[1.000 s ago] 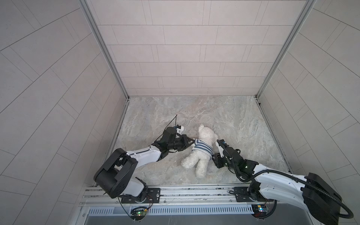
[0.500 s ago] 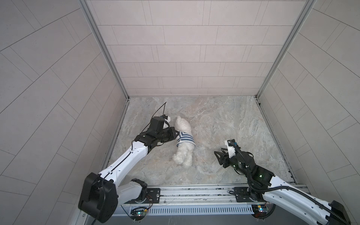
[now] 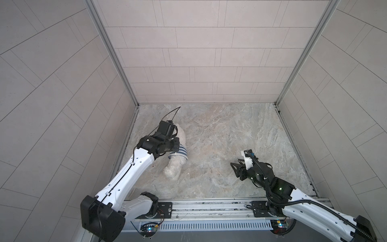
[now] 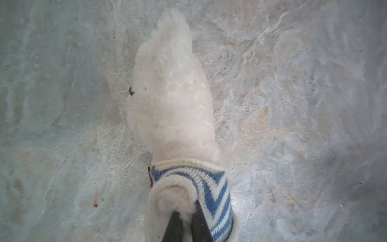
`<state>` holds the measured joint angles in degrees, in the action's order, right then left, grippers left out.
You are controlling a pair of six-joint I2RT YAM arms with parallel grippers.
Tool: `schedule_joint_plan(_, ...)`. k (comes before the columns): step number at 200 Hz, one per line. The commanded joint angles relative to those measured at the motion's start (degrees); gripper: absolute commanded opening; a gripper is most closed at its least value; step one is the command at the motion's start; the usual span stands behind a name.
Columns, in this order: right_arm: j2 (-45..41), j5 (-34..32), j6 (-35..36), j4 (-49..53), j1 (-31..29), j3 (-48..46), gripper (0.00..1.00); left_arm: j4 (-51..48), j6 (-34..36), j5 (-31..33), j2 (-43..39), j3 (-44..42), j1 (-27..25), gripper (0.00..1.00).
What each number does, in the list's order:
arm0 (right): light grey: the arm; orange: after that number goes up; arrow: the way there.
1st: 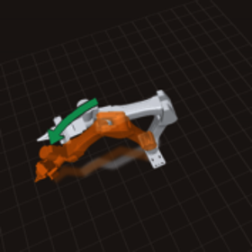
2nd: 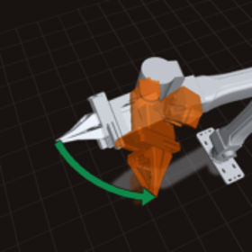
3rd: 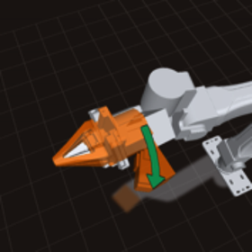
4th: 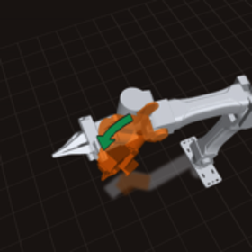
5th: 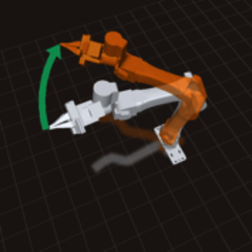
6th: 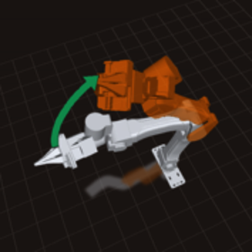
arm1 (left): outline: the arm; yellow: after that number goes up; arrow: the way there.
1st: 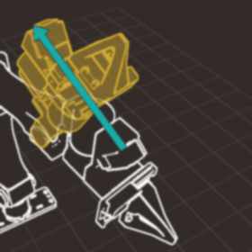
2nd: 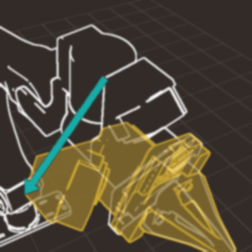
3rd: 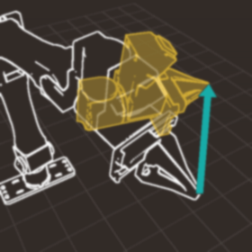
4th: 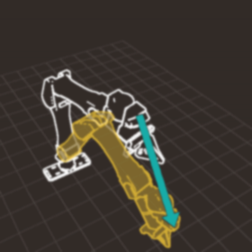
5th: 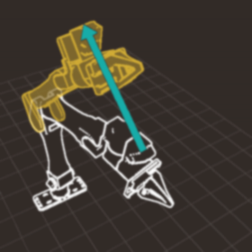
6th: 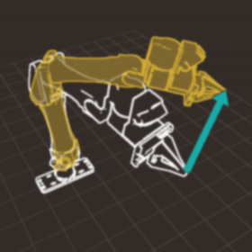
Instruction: Dress the teddy bear
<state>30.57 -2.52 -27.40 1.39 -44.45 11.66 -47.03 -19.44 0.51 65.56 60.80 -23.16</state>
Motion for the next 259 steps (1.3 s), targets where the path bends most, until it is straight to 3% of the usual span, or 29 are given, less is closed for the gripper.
schedule_joint_plan(1, -1.25, -1.52, 0.53, 0.89, 0.24, 1.43, 0.59, -2.02, 0.2, 5.25, -0.4, 1.02, -1.99, 0.0)
schedule_joint_plan(69, -1.59, -1.68, 1.29, 2.29, 0.24, 2.69, 0.59, 8.01, -10.43, 5.64, 7.65, -1.54, -14.82, 0.0)
schedule_joint_plan(154, -2.33, -2.11, 1.44, 3.25, 0.54, 2.43, 0.6, 18.44, -19.56, 4.07, 18.63, 0.52, -24.21, 0.01)
schedule_joint_plan(176, -2.55, -2.04, 1.46, 3.66, 0.84, 2.43, 0.6, 19.78, -20.25, 3.29, 20.62, 0.99, -25.4, 0.09)
schedule_joint_plan(227, -2.94, -2.05, 1.47, 3.89, 1.34, 2.28, 0.6, 21.75, -20.21, 0.46, 21.05, 1.68, -26.18, 0.43)
schedule_joint_plan(259, -2.88, -1.82, 1.39, 4.06, 1.64, 2.19, 0.61, 20.87, -18.25, -1.77, 19.0, 2.98, -26.13, 0.53)
